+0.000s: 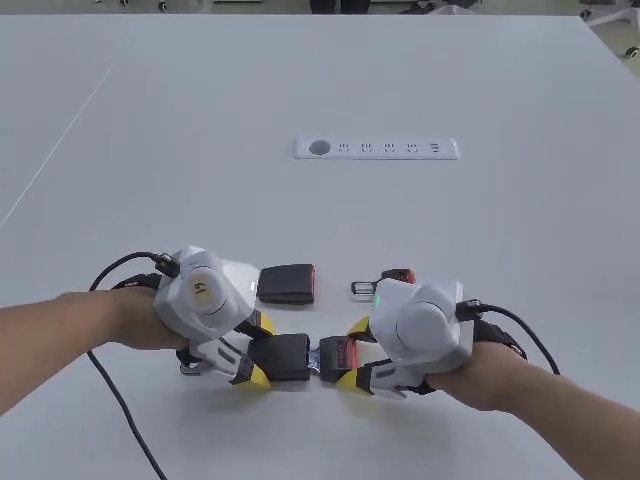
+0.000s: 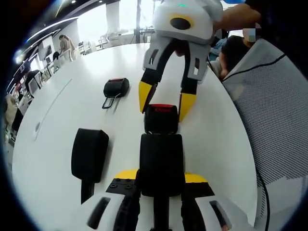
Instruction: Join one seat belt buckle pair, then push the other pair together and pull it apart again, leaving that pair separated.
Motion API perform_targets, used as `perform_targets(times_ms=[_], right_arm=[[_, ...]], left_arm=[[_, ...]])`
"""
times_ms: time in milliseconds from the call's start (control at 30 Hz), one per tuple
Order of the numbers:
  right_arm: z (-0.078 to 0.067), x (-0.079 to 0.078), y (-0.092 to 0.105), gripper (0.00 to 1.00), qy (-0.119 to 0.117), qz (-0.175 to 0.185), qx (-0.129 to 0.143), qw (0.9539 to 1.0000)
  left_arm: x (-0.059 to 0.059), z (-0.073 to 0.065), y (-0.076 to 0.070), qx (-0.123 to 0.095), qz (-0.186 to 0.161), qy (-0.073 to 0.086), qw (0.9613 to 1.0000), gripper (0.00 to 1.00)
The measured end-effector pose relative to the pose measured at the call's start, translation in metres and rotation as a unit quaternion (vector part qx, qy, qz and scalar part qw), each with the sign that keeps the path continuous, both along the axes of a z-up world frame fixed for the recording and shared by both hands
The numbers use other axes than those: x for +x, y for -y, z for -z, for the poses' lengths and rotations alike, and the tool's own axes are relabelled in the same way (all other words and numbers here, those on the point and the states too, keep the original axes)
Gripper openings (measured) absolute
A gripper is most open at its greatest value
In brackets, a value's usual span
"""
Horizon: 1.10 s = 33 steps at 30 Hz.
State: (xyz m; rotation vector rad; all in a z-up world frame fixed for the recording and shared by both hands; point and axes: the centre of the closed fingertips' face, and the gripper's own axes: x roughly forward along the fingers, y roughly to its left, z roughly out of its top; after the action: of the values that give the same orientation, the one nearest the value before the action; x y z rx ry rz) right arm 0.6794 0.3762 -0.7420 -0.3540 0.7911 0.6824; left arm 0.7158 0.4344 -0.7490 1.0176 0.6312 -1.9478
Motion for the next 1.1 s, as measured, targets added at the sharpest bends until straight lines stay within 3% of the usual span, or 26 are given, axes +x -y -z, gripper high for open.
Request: perform_targets(times_ms=[433, 833, 1100], right_arm=[[-0.0005, 0.0048, 0.0014, 0.29, 0.0, 0.017, -0.007, 0.9998], [0.0016, 0.0015, -0.0021, 0.3, -0.003, 0.012, -0.001, 0.9999], [0.0009, -0.0013, -0.0017, 0.29, 0.01, -0.003, -0.006, 0.9999]], left_arm=[[-0.0011, -0.0015, 0.0004, 0.003, 0.003, 0.003, 1.0, 0.32], [-0.0006, -0.001, 0.0008, 0.0, 0.002, 0.001, 1.0, 0.32], [-0.0002, -0.0008, 0.0004, -0.002, 0.008, 0.0, 1.0, 0.32]])
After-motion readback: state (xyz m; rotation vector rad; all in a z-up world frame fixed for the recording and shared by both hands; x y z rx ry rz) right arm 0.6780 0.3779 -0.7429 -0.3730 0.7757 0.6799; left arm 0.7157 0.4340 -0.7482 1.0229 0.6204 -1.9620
